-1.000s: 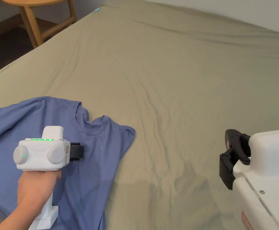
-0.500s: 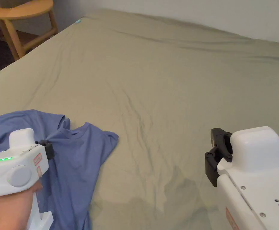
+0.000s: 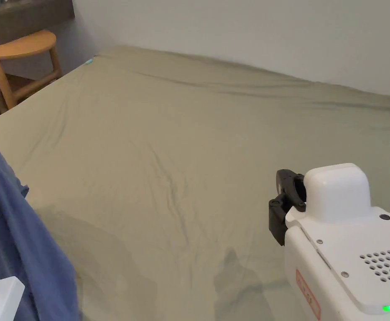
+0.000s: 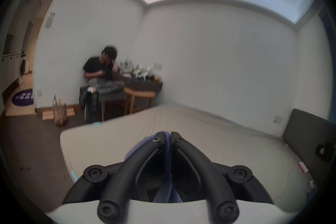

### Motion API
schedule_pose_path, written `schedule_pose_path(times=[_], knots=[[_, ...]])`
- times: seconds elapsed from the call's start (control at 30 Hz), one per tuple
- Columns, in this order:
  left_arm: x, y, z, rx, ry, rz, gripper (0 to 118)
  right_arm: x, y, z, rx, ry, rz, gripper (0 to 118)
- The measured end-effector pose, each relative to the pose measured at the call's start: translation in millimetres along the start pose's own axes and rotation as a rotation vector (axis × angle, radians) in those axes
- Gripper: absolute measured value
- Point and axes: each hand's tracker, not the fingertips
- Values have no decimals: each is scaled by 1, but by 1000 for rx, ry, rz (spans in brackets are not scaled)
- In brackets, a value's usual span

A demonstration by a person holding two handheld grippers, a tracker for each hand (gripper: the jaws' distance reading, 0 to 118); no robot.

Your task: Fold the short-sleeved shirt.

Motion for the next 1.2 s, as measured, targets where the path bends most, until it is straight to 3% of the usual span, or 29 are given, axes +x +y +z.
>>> schedule_pose_path(times=[0.27,0.4,0.63,0.9,1.0,1.2], knots=[[56,114,36,250,-179,-96,4,17,10,27,63,-49,-47,1],[100,152,42,370,-255,-235,4,33,10,39,85,-96,-71,1],[186,179,37,348,-511,-301,4,70,5,61,99,-195,-105,1],[307,91,-3,174,-729,-380,4,106,-15,93,71,-328,-78,1],[358,27,-33,29,-796,-447,4,122,-27,97,39,-390,-57,1],[428,-140,-94,-376,-824,-596,4,160,-60,87,-43,-449,-131,1]])
